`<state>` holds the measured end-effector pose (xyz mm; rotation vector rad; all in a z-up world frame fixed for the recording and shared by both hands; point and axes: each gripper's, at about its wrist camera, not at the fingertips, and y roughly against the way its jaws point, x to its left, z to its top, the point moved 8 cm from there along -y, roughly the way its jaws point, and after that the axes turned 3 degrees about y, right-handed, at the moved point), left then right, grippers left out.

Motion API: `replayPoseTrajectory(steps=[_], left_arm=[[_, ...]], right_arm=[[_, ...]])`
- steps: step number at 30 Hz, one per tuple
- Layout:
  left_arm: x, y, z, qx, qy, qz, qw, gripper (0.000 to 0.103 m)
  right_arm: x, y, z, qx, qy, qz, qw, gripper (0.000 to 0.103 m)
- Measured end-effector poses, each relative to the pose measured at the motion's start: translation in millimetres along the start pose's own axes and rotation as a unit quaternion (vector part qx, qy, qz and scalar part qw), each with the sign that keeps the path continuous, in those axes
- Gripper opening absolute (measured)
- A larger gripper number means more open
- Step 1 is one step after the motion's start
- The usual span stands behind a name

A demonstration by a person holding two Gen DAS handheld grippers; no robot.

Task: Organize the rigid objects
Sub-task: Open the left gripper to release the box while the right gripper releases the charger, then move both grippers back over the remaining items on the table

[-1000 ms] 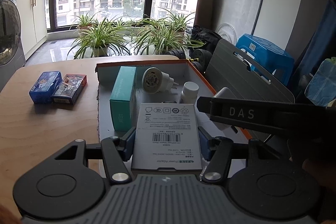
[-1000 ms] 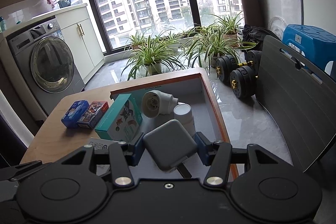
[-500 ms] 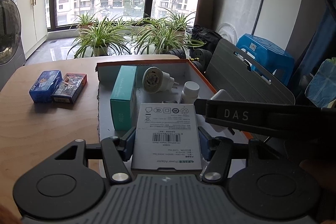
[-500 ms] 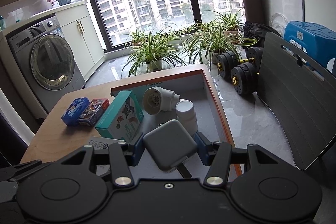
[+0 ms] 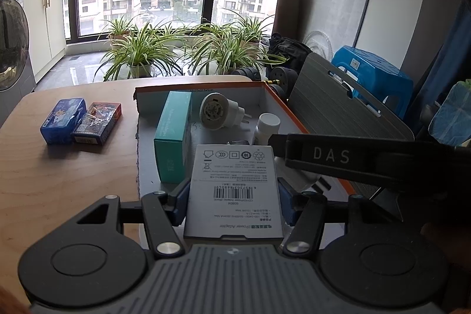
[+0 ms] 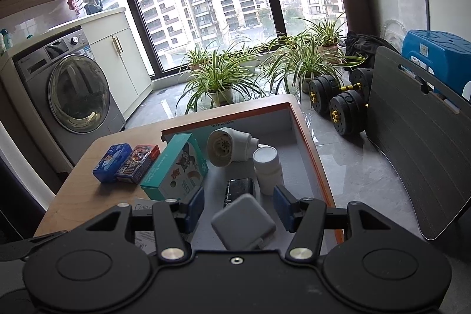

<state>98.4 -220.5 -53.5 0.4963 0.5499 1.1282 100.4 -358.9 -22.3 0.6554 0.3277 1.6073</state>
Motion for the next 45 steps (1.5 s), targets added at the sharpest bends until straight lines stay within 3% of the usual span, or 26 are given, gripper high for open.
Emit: replayPoseTrajectory(steps=[11, 16, 20, 29, 32, 45], left_arm=[[-3, -3, -3, 0.01, -0.004, -0.01, 0.9999, 0.062], [-3, 1, -1, 0.009, 0.001, -0.007, 0.9999, 0.075], [2, 6, 3, 0.003, 0.003, 0.005, 1.0, 0.087], [27, 25, 12, -0.007, 0.019, 0.031, 0.9993, 0.093], [40, 33, 15, -0.013, 0.026, 0.041, 0.9988, 0.094], [109, 54, 20, -0.019, 0.071, 0.09, 0.9932, 0.094]], right_arm=[[-11, 5, 4, -0.015, -0.018, -0.009, 1.0, 0.065], [-12, 7, 4, -0.021, -0.015, -0.01, 1.0, 0.066], [-15, 11, 6, -0.033, -0.019, -0.014, 0.999, 0.079], [-15, 13, 1, -0.03, -0.012, -0.022, 0.999, 0.084], [-7, 14, -1, -0.024, 0.002, -0.029, 0.999, 0.085], [65, 12, 2, -0.013, 0.041, 0.019, 0.999, 0.086]])
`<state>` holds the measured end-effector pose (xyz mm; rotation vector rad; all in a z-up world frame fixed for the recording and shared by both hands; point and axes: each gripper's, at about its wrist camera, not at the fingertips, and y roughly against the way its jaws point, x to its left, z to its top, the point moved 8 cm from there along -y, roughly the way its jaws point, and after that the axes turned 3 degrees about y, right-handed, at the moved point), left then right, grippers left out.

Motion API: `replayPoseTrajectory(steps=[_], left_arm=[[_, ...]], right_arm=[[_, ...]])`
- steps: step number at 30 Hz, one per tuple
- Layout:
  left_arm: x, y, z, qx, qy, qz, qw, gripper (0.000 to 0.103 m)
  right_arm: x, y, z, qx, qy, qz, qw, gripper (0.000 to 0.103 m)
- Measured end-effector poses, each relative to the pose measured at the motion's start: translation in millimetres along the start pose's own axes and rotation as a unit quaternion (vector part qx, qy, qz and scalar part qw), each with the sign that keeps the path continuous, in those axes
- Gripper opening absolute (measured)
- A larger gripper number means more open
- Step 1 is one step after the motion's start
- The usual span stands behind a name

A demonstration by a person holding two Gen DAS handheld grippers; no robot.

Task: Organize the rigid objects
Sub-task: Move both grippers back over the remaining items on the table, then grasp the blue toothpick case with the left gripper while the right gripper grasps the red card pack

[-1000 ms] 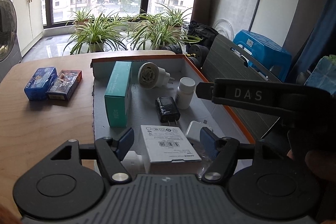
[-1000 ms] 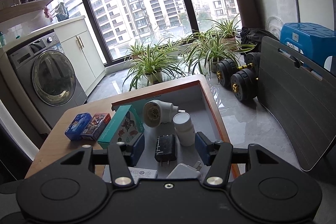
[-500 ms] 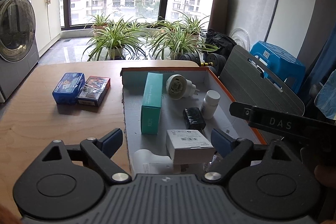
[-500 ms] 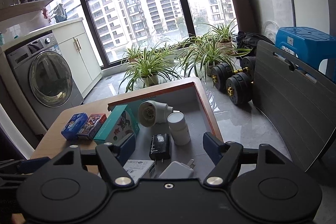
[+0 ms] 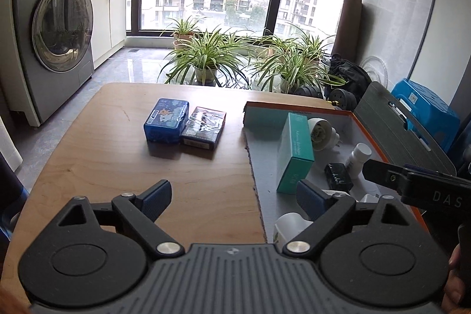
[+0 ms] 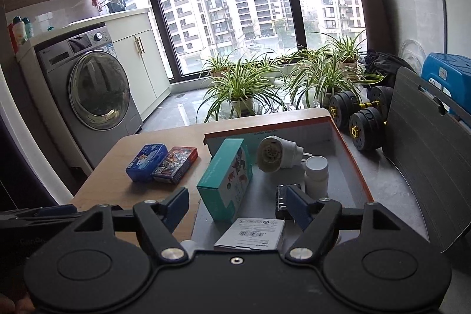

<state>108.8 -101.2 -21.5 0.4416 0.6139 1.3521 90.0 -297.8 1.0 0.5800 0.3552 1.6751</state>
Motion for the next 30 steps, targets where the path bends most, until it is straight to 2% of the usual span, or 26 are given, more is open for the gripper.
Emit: replayPoseTrajectory(steps=[19, 25, 30], left_arm=[[63, -4, 22, -0.007, 0.023, 0.027, 0.9993, 0.094], [78, -16, 27, -0.005, 0.023, 0.031, 0.9992, 0.096], [93, -43, 38, 0.003, 0.023, 0.034, 0.9992, 0.097]], right_arm=[[72, -34, 3, 0.031, 0.04, 0.029, 0.998, 0.087], [82, -44, 2, 0.041, 0.046, 0.029, 0.998, 0.087], [84, -50, 2, 0.047, 0.042, 0.027, 0.998, 0.088]])
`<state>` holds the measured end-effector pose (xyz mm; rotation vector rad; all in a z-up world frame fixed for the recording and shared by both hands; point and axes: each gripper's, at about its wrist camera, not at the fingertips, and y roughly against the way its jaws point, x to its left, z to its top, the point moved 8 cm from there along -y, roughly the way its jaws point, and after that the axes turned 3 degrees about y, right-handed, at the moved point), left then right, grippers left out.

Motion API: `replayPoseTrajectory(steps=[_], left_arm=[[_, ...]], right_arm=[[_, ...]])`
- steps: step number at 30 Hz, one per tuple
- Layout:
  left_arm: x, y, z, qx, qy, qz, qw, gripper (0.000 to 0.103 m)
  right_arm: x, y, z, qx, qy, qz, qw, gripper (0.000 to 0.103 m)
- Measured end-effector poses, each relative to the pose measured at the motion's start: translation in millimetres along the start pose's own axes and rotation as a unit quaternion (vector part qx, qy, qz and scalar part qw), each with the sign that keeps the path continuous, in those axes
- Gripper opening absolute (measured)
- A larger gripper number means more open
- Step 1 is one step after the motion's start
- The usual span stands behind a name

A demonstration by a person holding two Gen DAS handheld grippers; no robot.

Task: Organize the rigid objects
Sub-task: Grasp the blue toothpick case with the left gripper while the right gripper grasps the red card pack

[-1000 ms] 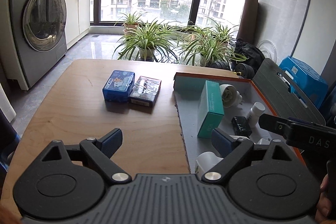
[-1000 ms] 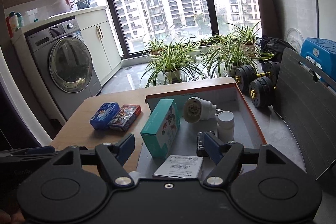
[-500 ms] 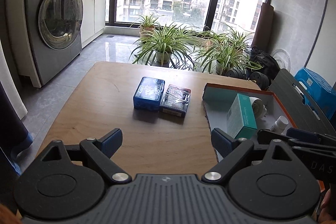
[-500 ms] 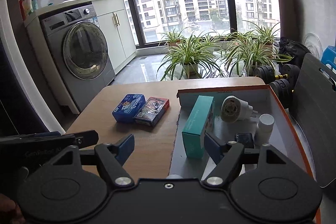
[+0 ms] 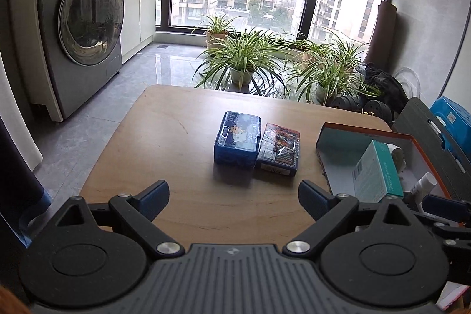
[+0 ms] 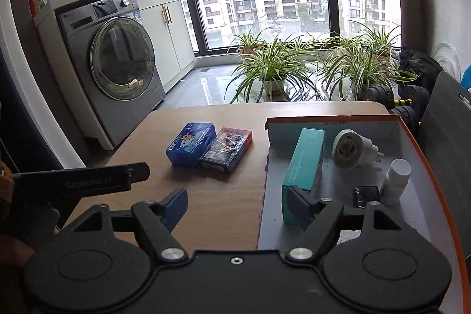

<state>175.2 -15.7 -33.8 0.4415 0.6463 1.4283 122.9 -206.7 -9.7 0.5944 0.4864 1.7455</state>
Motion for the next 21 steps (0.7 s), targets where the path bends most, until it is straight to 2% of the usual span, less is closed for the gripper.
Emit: replayPoseTrajectory(steps=[7, 12, 17, 21], left_arm=[[1, -61, 19, 0.023, -0.019, -0.001, 0.9996, 0.099], [-6, -103, 28, 0.039, -0.026, -0.018, 0.9987, 0.099], [-5, -128, 32, 0.042, -0.043, -0.013, 0.9981, 0.099], [12, -140, 32, 0.054, -0.03, -0.016, 0.998, 0.099]], right_arm=[[0, -14, 6, 0.006, -0.008, 0.008, 1.0, 0.088], [1, -28, 12, 0.009, -0.01, 0.013, 1.0, 0.089], [2, -47, 18, 0.019, -0.015, 0.017, 1.0, 0.089], [3, -69, 22, 0.037, -0.026, 0.016, 0.999, 0.089]])
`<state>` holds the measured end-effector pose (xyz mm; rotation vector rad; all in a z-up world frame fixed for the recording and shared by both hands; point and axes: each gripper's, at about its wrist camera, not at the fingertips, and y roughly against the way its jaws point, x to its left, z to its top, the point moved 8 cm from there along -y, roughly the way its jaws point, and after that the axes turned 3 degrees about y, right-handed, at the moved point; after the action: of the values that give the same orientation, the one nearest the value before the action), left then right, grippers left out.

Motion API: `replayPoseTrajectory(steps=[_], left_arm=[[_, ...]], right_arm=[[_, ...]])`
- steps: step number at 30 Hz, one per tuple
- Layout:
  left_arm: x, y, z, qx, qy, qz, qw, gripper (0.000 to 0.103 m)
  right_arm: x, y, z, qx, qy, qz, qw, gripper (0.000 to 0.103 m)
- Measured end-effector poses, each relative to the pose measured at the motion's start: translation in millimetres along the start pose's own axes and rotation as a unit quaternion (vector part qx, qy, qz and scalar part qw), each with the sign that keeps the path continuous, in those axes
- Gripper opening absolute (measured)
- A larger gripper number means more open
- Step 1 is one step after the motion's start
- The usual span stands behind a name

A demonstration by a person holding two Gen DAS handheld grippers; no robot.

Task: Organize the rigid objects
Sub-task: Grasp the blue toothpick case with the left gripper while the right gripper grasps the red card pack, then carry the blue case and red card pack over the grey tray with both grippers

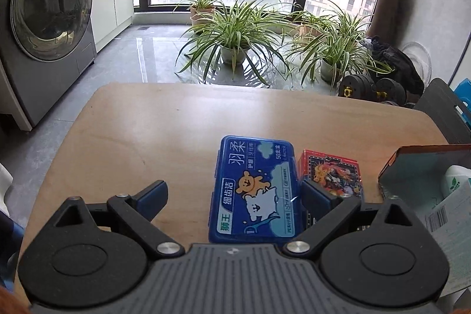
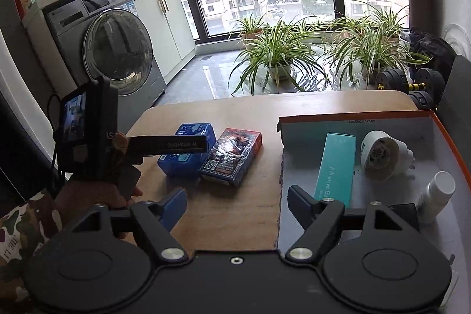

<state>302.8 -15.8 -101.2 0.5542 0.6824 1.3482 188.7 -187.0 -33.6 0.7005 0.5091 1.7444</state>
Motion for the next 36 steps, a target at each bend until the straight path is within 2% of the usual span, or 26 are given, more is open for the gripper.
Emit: replayPoseTrajectory(steps=[4, 7, 9, 16, 19, 20, 21, 24, 29, 36], left_arm=[[11, -2, -2, -0.007, -0.005, 0.004, 1.0, 0.09], [15, 7, 0, -0.017, -0.011, -0.001, 0.9998, 0.063], [23, 12, 1, -0.015, 0.009, -0.017, 0.9997, 0.063], [56, 46, -4, -0.034, 0.03, 0.019, 0.9988, 0.063], [63, 60, -8, -0.041, 0.033, 0.026, 0.9983, 0.063], [65, 66, -10, -0.043, 0.032, 0.03, 0.9981, 0.063], [65, 66, -9, -0.044, 0.034, 0.031, 0.998, 0.063], [68, 74, -13, -0.045, 0.047, 0.029, 0.9974, 0.063], [61, 89, -18, -0.051, 0.05, 0.027, 0.9971, 0.063], [32, 125, -26, -0.069, 0.045, 0.016, 0.9965, 0.063]], right_arm=[[5, -27, 10, 0.017, 0.0, -0.011, 1.0, 0.09], [9, -54, 16, 0.044, -0.011, -0.025, 0.999, 0.09], [10, -71, 21, 0.052, -0.028, -0.028, 0.998, 0.09], [13, -134, 30, 0.099, -0.062, -0.077, 0.99, 0.09], [19, -150, 33, 0.095, -0.039, -0.097, 0.99, 0.095], [22, -153, 34, 0.096, -0.026, -0.111, 0.989, 0.089], [24, -154, 35, 0.091, -0.008, -0.129, 0.987, 0.077], [33, -151, 31, 0.085, 0.015, -0.119, 0.989, 0.071], [50, -117, 24, 0.064, 0.029, -0.094, 0.993, 0.071], [60, -28, 24, 0.007, 0.03, -0.052, 0.998, 0.071]])
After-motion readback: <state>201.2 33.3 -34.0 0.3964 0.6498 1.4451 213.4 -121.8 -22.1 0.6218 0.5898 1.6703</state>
